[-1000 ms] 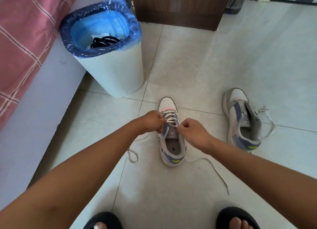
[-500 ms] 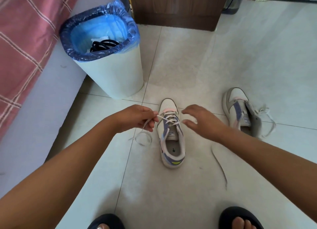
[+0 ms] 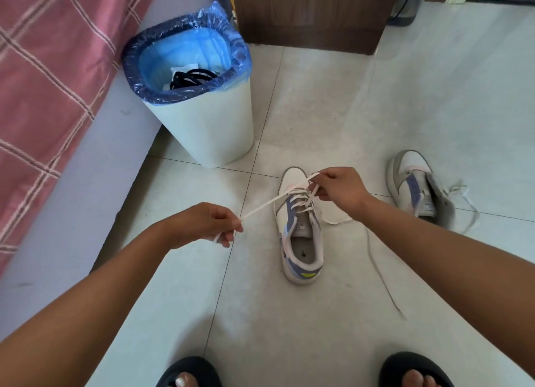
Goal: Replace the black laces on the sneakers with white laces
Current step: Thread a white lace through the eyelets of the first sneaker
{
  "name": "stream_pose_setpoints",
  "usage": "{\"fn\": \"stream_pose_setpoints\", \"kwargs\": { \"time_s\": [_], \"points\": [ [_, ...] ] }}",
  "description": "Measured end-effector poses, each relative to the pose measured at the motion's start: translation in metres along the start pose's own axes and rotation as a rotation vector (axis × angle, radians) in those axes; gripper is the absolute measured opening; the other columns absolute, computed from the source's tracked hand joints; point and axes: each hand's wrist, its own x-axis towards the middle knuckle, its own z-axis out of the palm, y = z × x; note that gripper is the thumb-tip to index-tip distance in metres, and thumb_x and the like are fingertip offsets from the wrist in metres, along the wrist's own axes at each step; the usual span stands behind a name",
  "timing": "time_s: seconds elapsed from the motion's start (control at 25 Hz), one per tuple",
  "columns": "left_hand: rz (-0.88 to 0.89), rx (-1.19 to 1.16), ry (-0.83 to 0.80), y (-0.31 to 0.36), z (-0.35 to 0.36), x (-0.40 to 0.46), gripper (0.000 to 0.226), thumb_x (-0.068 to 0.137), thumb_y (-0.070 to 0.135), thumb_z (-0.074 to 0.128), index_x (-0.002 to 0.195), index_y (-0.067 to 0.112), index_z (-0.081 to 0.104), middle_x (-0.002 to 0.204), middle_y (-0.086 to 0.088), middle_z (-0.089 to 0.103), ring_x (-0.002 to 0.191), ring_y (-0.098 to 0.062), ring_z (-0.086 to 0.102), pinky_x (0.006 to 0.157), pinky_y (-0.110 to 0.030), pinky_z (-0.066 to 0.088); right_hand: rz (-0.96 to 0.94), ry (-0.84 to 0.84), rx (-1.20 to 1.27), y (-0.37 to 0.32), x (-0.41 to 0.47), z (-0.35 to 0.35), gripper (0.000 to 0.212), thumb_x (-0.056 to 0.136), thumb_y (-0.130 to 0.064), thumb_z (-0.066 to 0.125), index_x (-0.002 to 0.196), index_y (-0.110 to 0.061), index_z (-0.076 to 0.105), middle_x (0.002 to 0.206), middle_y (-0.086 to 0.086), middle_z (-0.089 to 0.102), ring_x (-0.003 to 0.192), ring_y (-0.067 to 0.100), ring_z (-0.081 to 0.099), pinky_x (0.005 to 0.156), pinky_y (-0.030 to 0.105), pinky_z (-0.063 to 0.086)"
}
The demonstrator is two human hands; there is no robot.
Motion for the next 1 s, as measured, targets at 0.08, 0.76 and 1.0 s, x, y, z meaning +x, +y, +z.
{"fn": "stream_pose_setpoints", "kwargs": {
  "time_s": [0.08,0.76,1.0],
  "points": [
    [-0.040,-0.011,-0.001,-0.017,-0.008,-0.006,0.018,0.094,0.020,0.056,0.084,0.010,0.069,0.074,-0.005,0.068,0.074,-0.018,0.066,0.087,-0.033,0.051,0.102,0.018,0.127,0.002,0.000,-0.003,0.014,0.089,-0.008,0.056,0.085,-0.002,0.067,0.076,0.011,0.068,0.064,0.019,0.064,0.068,0.027,0.052],
    [-0.049,-0.520,0.092,-0.025,0.030,0.007,0.015,0.091,0.020,0.059,0.095,0.009,0.067,0.075,0.002,0.062,0.065,-0.009,0.054,0.065,-0.021,0.044,-0.154,-0.247,-0.375,-0.010,-0.007,0.019,0.012,0.083,-0.012,0.068,0.093,-0.017,0.065,0.087,0.003,0.056,0.078,0.015,0.056,0.066,0.019,0.044],
    [-0.028,-0.987,0.329,0.023,0.076,0.051,0.003,0.090,-0.001,0.058,0.088,0.002,0.059,0.080,-0.010,0.063,0.068,-0.015,0.061,0.059,-0.017,0.056,-0.193,-0.271,-0.963,0.021,-0.025,0.017,0.018,0.088,-0.026,0.061,0.102,-0.022,0.072,0.121,0.009,0.039,0.117,0.028,0.033,0.098,0.032,0.035]
  ]
}}
